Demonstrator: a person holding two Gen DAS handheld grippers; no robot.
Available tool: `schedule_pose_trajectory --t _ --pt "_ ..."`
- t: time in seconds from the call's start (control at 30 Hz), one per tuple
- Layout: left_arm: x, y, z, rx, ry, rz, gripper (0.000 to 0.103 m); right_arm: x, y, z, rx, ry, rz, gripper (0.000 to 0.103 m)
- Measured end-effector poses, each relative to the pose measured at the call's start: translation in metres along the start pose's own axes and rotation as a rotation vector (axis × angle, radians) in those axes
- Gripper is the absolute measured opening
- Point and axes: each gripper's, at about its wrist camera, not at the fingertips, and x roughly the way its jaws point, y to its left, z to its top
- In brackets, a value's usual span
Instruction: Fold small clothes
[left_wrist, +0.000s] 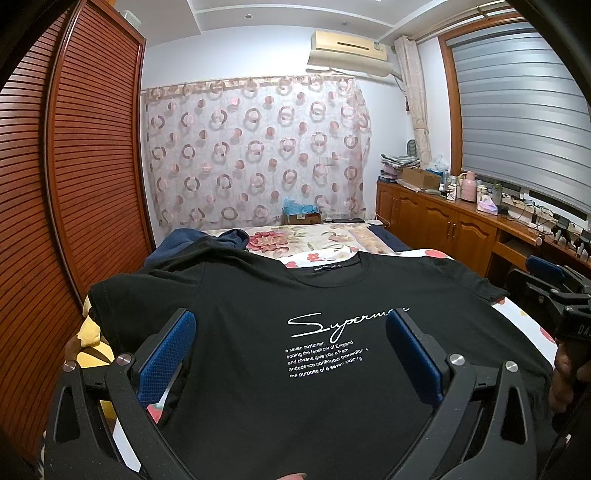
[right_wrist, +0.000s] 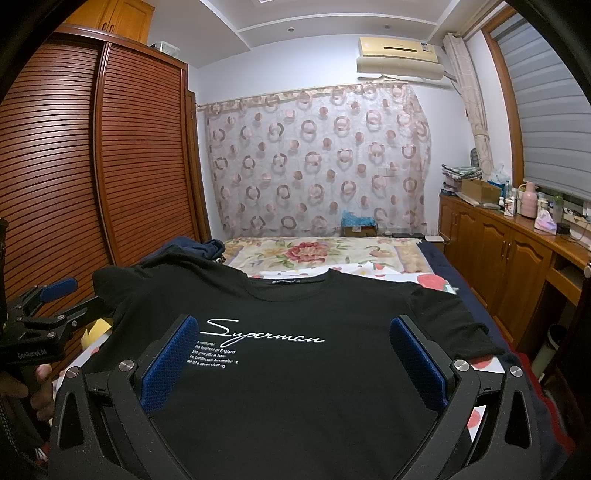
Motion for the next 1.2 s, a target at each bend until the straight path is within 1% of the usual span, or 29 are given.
schedule_pose_trajectory --t 0.97,1.1,1.2 --pt "0.001 -0.001 -0.001 0.003 0.002 0.005 0.103 0.001 0.000 0.000 0.008 0.002 0.003 0.103" --pt "0.007 0.005 -0.005 0.004 0.018 0.008 0.103 0.006 0.000 -0.001 0.010 0.013 0.020 0.103" --pt "0.009 0.016 -0.010 -0.005 0.033 0.012 0.103 0.010 0.000 -0.002 0.008 0.022 0.046 0.103"
